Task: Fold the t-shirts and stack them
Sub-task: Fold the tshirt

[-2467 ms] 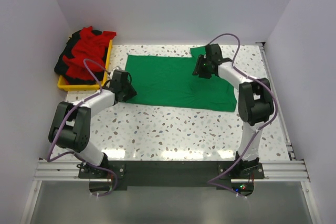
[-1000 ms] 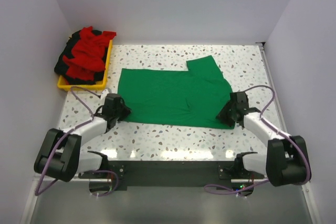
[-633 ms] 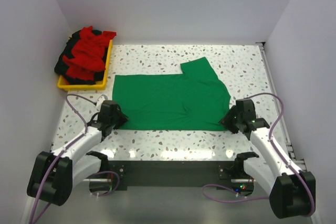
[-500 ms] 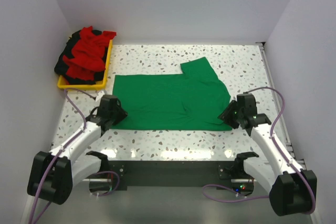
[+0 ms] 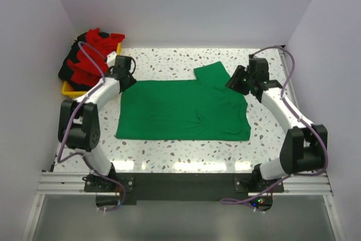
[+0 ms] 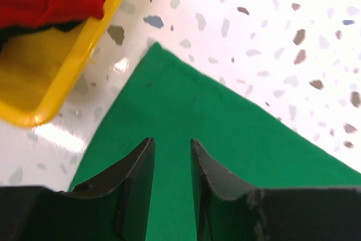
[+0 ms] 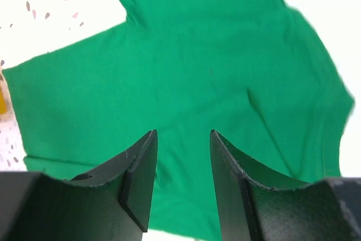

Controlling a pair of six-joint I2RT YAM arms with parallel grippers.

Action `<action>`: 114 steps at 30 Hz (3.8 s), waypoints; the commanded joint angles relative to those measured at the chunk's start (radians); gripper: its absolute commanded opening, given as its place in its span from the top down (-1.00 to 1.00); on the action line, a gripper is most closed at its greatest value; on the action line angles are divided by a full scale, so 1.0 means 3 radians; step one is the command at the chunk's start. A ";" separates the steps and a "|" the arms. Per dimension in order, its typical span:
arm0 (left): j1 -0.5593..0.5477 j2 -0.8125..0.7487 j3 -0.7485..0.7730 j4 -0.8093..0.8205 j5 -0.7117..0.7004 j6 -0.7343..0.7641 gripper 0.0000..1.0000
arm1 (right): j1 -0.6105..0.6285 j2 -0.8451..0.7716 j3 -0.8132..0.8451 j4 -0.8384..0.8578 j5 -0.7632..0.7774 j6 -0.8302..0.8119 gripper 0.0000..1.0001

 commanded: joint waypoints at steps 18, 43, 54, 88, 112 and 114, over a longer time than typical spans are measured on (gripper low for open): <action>0.0077 0.1501 0.1470 -0.0255 -0.0751 0.0623 0.33 | -0.0010 0.1633 0.1522 0.0301 -0.0216 -0.0691 0.06; 0.0102 0.1747 0.1522 -0.0184 -0.0664 0.0648 0.62 | -0.0010 0.2666 0.2723 -0.0077 0.0274 -0.0967 0.02; 0.0108 0.1691 0.1450 -0.0092 -0.0628 0.0710 0.64 | 0.0000 0.3392 0.3516 -0.0333 0.0392 -0.1003 0.01; 0.0133 0.1675 0.1358 0.0031 -0.0567 0.0720 0.64 | 0.0174 0.3357 0.3635 -0.0236 0.1215 -0.1034 0.05; 0.0143 0.1711 0.1358 0.0036 -0.0521 0.0730 0.64 | 0.0174 0.3828 0.4126 -0.0757 0.1118 -0.1110 0.11; 0.0143 0.1711 0.1358 0.0046 -0.0521 0.0730 0.64 | 0.0174 0.3833 0.4120 -0.0788 0.1088 -0.1131 0.16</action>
